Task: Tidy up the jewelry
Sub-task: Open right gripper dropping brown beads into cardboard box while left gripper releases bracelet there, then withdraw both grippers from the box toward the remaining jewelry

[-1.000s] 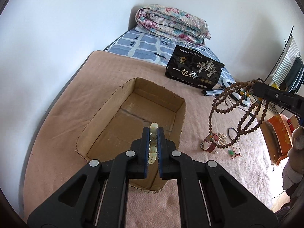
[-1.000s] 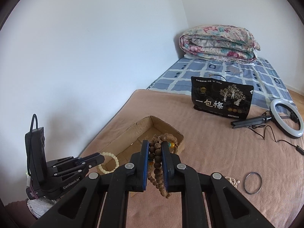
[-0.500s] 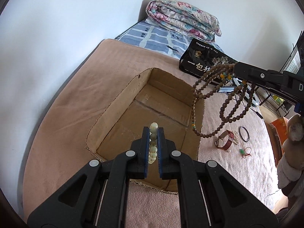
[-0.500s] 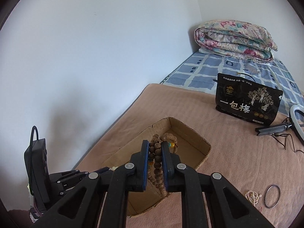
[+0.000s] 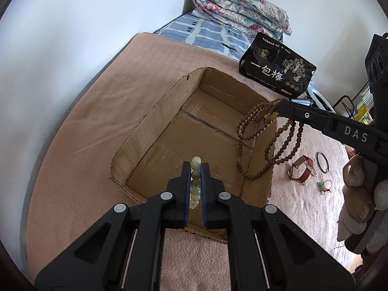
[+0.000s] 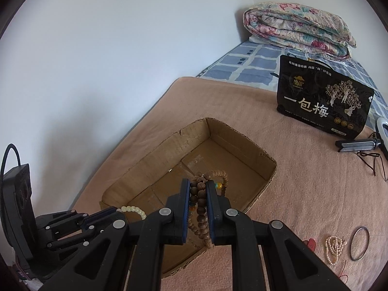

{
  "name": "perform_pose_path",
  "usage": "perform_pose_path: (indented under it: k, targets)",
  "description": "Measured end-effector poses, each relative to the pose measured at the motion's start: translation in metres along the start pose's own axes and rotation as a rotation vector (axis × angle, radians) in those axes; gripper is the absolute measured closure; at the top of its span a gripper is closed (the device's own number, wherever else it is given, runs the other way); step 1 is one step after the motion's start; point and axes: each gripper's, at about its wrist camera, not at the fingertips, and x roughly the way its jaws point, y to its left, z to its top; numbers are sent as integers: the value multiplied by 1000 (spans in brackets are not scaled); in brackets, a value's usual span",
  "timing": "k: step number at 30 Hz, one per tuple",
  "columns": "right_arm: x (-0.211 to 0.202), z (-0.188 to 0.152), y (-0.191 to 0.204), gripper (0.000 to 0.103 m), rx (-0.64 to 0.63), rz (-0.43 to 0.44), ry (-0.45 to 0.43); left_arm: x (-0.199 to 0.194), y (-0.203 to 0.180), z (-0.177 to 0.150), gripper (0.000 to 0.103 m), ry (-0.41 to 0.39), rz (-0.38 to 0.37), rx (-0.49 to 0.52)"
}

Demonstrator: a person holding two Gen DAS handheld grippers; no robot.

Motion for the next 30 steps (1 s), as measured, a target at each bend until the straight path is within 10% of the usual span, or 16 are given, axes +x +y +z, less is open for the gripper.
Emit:
perform_pose_path:
  k: [7, 11, 15, 30]
  targets:
    - [3, -7, -4, 66, -5, -32, 0, 4, 3, -1, 97, 13, 36, -13]
    - [-2, -11, -7, 33, 4, -49, -12, 2, 3, -2, 65, -3, 47, -7]
    - [-9, -15, -12, 15, 13, -84, -28, -3, -2, -2, 64, -24, 64, 14]
    - [-43, -32, -38, 3, 51, -179, -67, -11, -30, -7, 64, -58, 66, 104]
